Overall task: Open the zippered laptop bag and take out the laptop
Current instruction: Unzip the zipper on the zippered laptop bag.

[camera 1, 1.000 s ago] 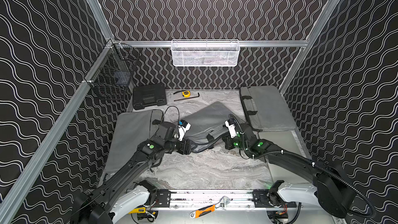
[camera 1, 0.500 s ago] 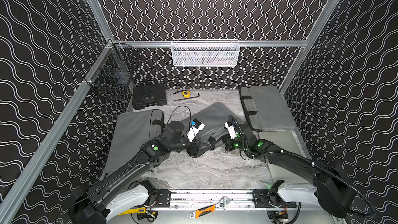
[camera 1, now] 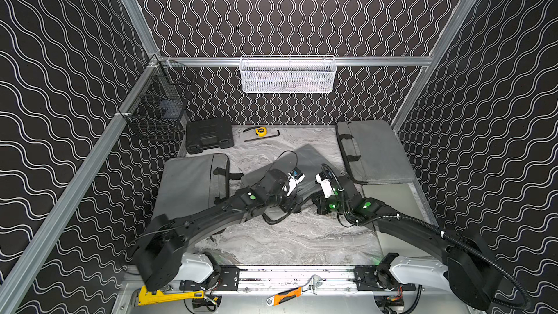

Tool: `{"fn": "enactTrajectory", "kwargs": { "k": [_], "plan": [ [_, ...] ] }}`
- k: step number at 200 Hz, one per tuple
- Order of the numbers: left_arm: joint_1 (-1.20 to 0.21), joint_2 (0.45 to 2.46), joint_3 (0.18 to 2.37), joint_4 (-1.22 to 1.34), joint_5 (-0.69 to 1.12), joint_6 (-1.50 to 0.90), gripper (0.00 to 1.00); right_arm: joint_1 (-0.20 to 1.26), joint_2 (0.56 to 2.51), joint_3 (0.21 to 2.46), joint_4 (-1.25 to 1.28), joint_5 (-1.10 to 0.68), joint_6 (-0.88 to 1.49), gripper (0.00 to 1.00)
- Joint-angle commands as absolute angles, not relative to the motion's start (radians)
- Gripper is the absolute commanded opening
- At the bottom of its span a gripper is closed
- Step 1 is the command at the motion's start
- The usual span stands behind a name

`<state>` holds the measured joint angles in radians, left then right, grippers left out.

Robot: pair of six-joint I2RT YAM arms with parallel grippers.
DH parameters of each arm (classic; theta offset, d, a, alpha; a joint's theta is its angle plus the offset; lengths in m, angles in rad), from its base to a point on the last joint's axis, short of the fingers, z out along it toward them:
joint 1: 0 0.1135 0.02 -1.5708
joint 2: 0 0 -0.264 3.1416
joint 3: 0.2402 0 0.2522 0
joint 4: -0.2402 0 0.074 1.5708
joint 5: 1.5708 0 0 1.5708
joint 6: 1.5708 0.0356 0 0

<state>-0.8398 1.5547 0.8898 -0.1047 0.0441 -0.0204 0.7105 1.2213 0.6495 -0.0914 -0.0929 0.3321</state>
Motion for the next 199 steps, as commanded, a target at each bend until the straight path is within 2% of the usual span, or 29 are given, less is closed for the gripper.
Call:
{"fn": "enactTrajectory", "kwargs": {
  "k": [1,33,81,99,126,156,185,199],
  "plan": [
    [-0.846,1.606,0.909,0.005,0.074,0.03,0.75,0.71,1.212,0.647,-0.021,-0.109,0.348,0.0],
    [-0.868,1.651,0.903,0.045,0.112,0.033,0.75,0.71,1.211,0.646,-0.021,-0.094,0.348,0.0],
    [-0.921,1.73,0.918,0.011,0.039,0.053,0.75,0.71,1.235,0.667,-0.016,-0.107,0.344,0.0],
    [-0.923,1.74,0.934,-0.012,0.056,0.05,0.7,0.71,1.235,0.666,-0.019,-0.097,0.346,0.0],
    [-0.924,1.754,0.971,-0.077,0.086,0.054,0.53,0.704,1.215,0.641,-0.016,-0.04,0.354,0.0],
    [-0.923,1.723,0.942,-0.069,0.076,0.063,0.23,0.679,1.185,0.641,-0.039,-0.005,0.329,0.0],
    [-0.923,1.677,0.909,-0.066,0.058,0.072,0.0,0.654,1.178,0.658,-0.072,0.019,0.296,0.0],
    [-0.923,1.651,0.893,-0.071,0.055,0.074,0.0,0.639,1.181,0.669,-0.092,0.033,0.283,0.0]
  ]
}}
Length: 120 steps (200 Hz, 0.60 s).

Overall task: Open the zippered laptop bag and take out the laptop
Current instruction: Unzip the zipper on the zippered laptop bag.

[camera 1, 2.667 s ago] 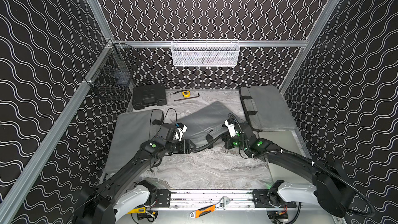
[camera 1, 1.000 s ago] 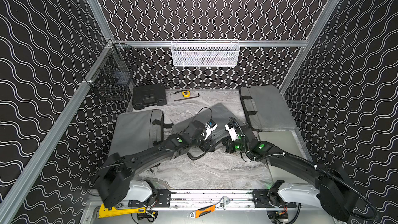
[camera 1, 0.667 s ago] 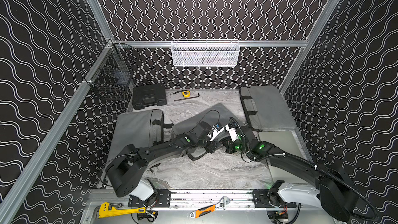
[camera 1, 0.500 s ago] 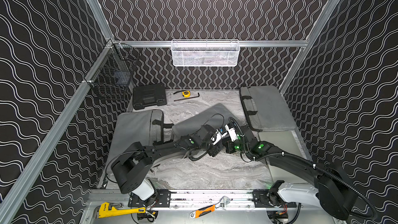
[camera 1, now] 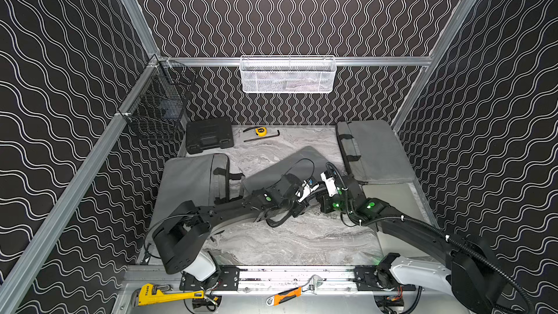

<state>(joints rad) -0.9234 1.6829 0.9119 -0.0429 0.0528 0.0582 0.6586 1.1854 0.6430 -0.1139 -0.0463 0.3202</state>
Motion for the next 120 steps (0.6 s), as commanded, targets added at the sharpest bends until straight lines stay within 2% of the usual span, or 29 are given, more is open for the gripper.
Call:
{"fn": "enactTrajectory", "kwargs": {
  "k": [1,33,84,120],
  "plan": [
    [-0.923,1.648,0.892,-0.072,0.053,0.074,0.0,0.639,1.181,0.67,-0.094,0.034,0.283,0.0],
    [-0.924,1.59,0.848,-0.072,0.052,0.09,0.0,0.595,1.181,0.694,-0.148,0.106,0.267,0.0],
    [-0.922,1.515,0.785,-0.064,0.063,0.125,0.0,0.445,1.146,0.727,-0.216,0.13,0.244,0.0],
    [-0.914,1.456,0.728,-0.038,0.065,0.157,0.0,0.343,1.116,0.697,-0.211,0.02,0.285,0.0]
  ]
}}
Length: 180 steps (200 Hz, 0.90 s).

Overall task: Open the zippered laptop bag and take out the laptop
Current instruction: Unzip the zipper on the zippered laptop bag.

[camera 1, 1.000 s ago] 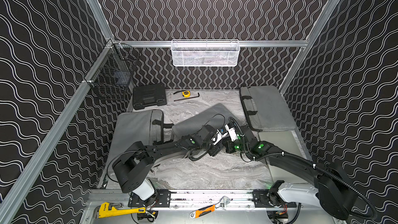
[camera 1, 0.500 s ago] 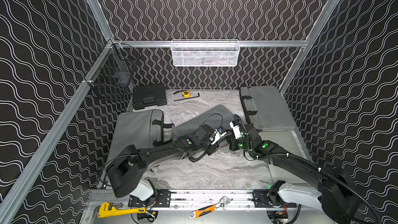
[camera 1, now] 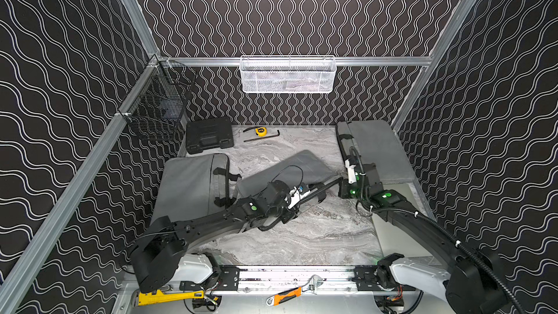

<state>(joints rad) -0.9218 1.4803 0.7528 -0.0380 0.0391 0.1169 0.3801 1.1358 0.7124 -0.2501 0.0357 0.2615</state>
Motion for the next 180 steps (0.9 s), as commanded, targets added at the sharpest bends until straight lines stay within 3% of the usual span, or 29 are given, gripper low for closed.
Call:
{"fn": "enactTrajectory", "kwargs": {
  "k": [1,28,54,93,115,180],
  "plan": [
    [-0.914,1.454,0.726,-0.038,0.066,0.157,0.0,0.341,1.115,0.696,-0.21,0.017,0.286,0.0],
    [-0.911,1.444,0.706,-0.023,0.089,0.154,0.0,0.329,1.111,0.682,-0.202,-0.069,0.306,0.0],
    [-0.912,1.458,0.714,-0.017,0.1,0.143,0.42,0.335,1.086,0.652,-0.145,-0.19,0.346,0.0],
    [-0.913,1.511,0.804,-0.03,0.08,0.12,0.72,0.382,1.036,0.617,-0.113,-0.242,0.397,0.0],
    [-0.914,1.587,0.89,-0.024,0.097,0.11,0.76,0.418,1.017,0.62,-0.133,-0.238,0.404,0.0],
    [-0.936,1.819,1.104,-0.01,0.172,0.115,0.76,0.494,0.978,0.605,-0.157,-0.278,0.384,0.0]
  ]
}}
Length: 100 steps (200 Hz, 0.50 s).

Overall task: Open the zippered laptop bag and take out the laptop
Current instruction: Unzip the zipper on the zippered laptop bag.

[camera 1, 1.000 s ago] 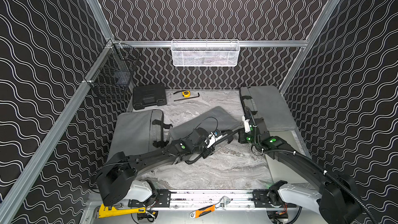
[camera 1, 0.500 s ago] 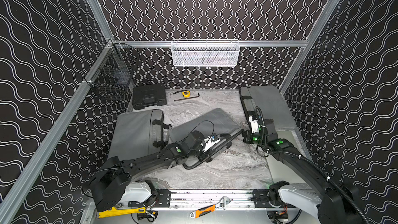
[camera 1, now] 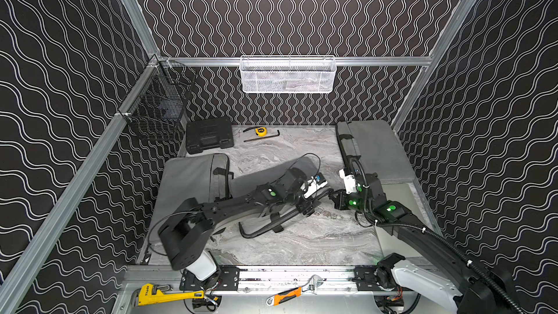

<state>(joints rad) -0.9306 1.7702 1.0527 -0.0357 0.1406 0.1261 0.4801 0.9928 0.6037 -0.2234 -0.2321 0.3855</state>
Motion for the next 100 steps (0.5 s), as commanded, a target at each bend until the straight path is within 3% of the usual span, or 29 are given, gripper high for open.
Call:
{"fn": "enactTrajectory", "kwargs": {
  "k": [1,39,100],
  "plan": [
    [-0.936,1.821,1.106,-0.011,0.173,0.115,0.75,0.494,0.978,0.606,-0.158,-0.278,0.383,0.0],
    [-0.94,1.862,1.155,-0.049,0.176,0.122,0.59,0.5,0.968,0.633,-0.221,-0.231,0.354,0.0],
    [-0.94,1.85,1.178,-0.131,0.155,0.173,0.0,0.496,0.968,0.671,-0.312,-0.069,0.314,0.0]
  ]
}}
